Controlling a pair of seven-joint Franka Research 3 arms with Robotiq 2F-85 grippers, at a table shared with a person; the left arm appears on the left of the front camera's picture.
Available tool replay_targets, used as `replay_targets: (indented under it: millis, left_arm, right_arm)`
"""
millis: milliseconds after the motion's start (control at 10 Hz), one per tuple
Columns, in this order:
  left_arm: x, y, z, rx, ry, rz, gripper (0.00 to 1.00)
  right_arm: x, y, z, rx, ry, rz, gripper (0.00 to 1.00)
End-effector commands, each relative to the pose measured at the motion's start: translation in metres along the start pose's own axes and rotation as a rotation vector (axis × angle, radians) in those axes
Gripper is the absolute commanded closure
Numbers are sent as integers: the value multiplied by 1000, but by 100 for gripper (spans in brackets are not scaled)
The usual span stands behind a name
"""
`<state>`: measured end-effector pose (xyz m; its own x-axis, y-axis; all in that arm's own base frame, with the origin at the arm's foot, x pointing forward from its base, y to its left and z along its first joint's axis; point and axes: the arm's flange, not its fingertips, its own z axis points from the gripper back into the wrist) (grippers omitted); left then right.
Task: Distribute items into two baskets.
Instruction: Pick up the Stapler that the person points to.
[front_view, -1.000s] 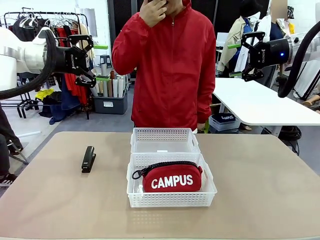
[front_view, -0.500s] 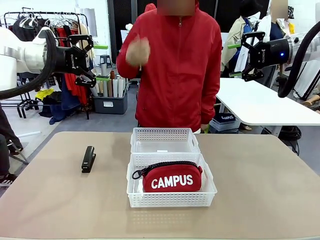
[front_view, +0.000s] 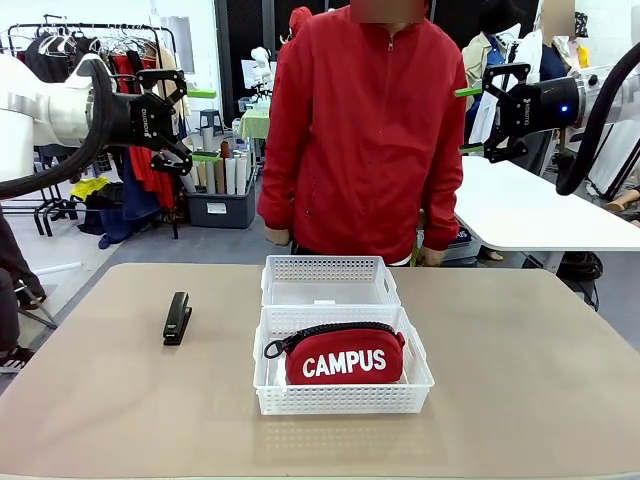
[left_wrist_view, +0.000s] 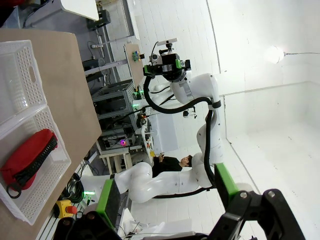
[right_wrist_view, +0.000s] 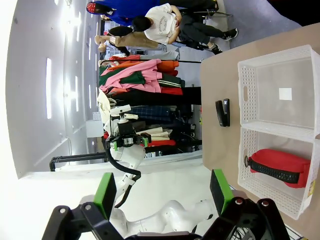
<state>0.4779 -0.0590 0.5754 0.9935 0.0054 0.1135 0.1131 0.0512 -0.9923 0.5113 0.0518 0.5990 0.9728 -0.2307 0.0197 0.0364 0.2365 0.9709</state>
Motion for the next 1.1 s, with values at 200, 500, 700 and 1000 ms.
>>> replay_targets:
  millis: [200,500,700,1000]
  left_arm:
    - [-1,-2,0,-2,0,-3,0]
    - [-1,-2,0,-2,0,-3,0]
    - [-1,-2,0,-2,0,-3,0]
    - [-1,-2,0,-2,0,-3,0]
  right_arm:
    - [-1,2,-1,4,2,-16,0]
    - [-1,2,-1,4,2,-16,0]
    - [-1,2,-1,4,2,-16,0]
    - [-1,2,-1,4,2,-16,0]
